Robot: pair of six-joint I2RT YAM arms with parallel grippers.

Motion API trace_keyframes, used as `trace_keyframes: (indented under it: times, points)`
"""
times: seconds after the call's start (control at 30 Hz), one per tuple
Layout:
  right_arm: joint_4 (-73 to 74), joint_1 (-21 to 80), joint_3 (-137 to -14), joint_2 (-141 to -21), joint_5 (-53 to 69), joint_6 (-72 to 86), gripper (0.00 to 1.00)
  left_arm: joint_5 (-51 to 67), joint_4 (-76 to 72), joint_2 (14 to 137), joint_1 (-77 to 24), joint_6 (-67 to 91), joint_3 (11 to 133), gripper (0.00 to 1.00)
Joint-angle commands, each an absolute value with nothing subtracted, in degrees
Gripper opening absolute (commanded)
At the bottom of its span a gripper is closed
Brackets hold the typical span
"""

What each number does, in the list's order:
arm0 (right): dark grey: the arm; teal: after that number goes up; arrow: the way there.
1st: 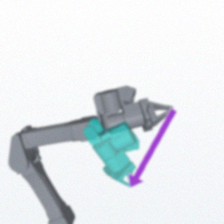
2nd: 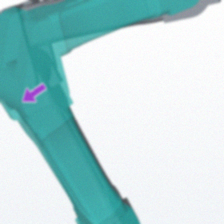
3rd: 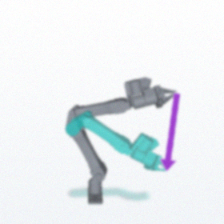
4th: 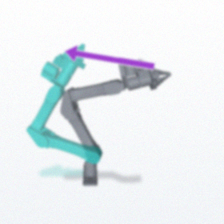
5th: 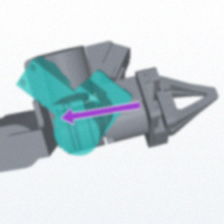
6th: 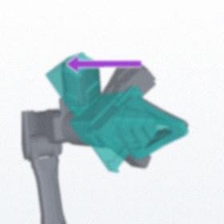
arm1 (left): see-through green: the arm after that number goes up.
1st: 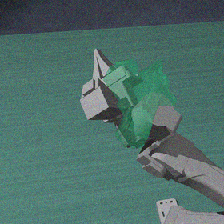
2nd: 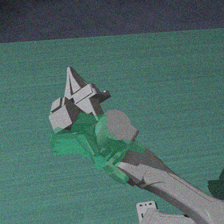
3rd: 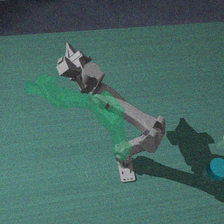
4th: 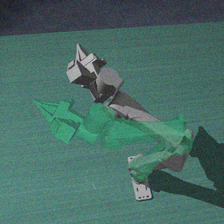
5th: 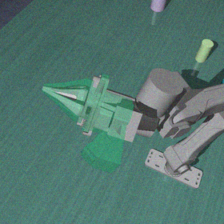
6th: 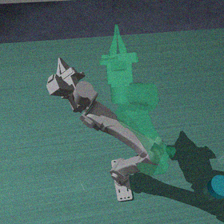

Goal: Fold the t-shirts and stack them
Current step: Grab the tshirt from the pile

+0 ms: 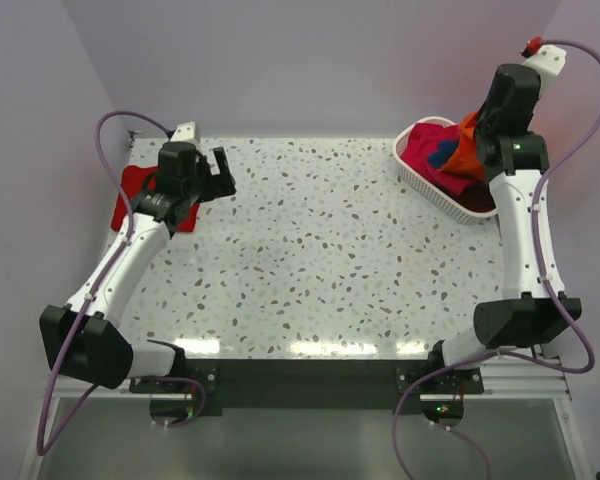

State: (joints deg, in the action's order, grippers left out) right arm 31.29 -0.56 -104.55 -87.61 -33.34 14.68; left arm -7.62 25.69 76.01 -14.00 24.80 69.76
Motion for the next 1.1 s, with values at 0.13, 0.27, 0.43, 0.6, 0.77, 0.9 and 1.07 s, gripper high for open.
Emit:
trace_keyframes:
  times: [0.13, 0.27, 0.43, 0.6, 0.77, 0.9, 1.07]
  points:
    - [23.9, -0.4, -115.7, -87.0, -37.6, 8.0, 0.00, -4.3, 23.7, 74.8, -12.2, 22.3, 71.3, 1.00]
    - [26.7, -0.4, -123.1, -92.4, -41.2, 5.9, 0.00, -3.5, 23.6, 74.7, -12.0, 22.1, 71.1, 1.00]
    - [26.2, -0.4, -133.4, -98.9, -41.0, 5.5, 0.00, -3.1, 24.7, 74.2, -11.7, 22.0, 71.1, 1.00]
    - [26.1, -0.4, -142.6, -102.5, -41.8, 3.7, 0.00, -3.3, 25.8, 73.3, -11.4, 21.6, 70.8, 1.00]
    - [19.5, -0.5, -139.4, -98.6, -40.1, 4.6, 0.00, -3.4, 25.8, 72.3, -11.1, 21.8, 70.0, 1.00]
    - [16.0, -0.4, -139.4, -97.6, -39.6, 5.4, 0.00, -3.0, 25.7, 72.3, -10.9, 22.1, 69.6, 1.00]
    - [11.0, -0.4, -143.1, -100.4, -40.3, 6.6, 0.00, -2.4, 25.2, 72.4, -10.7, 22.7, 69.2, 1.00]
